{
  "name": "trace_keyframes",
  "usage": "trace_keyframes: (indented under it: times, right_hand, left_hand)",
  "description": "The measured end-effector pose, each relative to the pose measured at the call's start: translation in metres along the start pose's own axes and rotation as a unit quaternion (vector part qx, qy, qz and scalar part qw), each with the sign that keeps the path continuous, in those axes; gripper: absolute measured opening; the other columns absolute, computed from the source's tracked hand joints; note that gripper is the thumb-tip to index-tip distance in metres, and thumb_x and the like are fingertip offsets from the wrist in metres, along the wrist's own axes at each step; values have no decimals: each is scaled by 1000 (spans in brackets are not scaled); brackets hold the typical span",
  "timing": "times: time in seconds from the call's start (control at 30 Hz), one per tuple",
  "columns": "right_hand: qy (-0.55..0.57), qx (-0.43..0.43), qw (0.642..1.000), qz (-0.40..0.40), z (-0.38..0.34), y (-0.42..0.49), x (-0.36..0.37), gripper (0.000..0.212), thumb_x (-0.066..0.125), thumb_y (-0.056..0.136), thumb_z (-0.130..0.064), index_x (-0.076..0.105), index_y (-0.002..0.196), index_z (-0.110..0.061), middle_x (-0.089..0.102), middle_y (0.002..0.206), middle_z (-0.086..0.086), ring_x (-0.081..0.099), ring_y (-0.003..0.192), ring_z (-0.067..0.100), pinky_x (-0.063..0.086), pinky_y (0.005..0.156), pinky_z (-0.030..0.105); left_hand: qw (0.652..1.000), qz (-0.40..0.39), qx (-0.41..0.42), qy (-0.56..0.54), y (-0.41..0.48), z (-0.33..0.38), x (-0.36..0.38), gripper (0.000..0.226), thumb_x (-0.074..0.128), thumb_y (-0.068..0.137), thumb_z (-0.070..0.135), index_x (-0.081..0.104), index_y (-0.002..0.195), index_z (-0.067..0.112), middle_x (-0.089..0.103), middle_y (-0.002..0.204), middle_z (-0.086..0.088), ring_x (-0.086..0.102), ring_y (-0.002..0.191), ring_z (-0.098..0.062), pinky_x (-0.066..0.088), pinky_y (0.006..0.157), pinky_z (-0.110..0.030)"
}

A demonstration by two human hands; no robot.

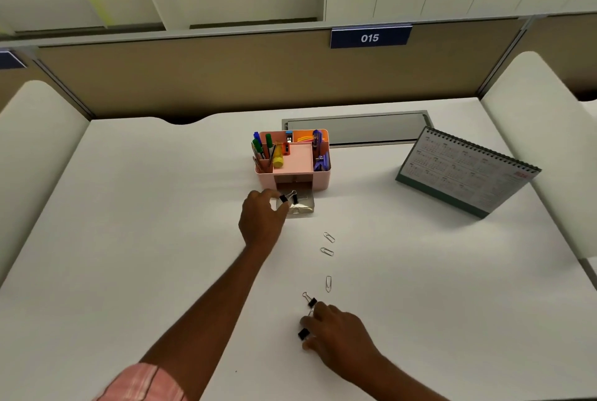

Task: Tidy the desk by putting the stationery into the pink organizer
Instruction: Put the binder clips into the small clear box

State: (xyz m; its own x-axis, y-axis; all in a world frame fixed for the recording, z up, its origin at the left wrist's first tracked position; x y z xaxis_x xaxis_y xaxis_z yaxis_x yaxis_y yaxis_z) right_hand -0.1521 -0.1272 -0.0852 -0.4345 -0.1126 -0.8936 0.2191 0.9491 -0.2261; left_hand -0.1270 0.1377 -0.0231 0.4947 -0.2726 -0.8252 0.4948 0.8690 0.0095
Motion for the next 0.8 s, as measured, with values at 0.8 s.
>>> trace_keyframes:
  times: [0.8]
  right_hand:
    - [-37,-26,999,14,-4,-6,20,21,54,81,-11,52,101,-17,51,104,2,50,90,24,43,54,33]
  left_hand:
    - [978,-39,-106,174,47,13,60,47,82,80,51,67,111,19,62,119,-8,58,113,-27,51,85,-40]
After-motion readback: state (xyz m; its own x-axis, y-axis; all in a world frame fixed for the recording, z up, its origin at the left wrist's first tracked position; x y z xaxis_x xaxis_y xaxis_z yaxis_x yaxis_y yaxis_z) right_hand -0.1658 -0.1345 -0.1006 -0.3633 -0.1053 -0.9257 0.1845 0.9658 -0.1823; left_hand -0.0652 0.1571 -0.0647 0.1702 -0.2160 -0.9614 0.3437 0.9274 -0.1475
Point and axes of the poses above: each hand's wrist, its own y-axis towards the middle knuckle, its own x-axis out of the palm, z = x × y, the point moved 1 cm from there along y, towards the middle knuckle
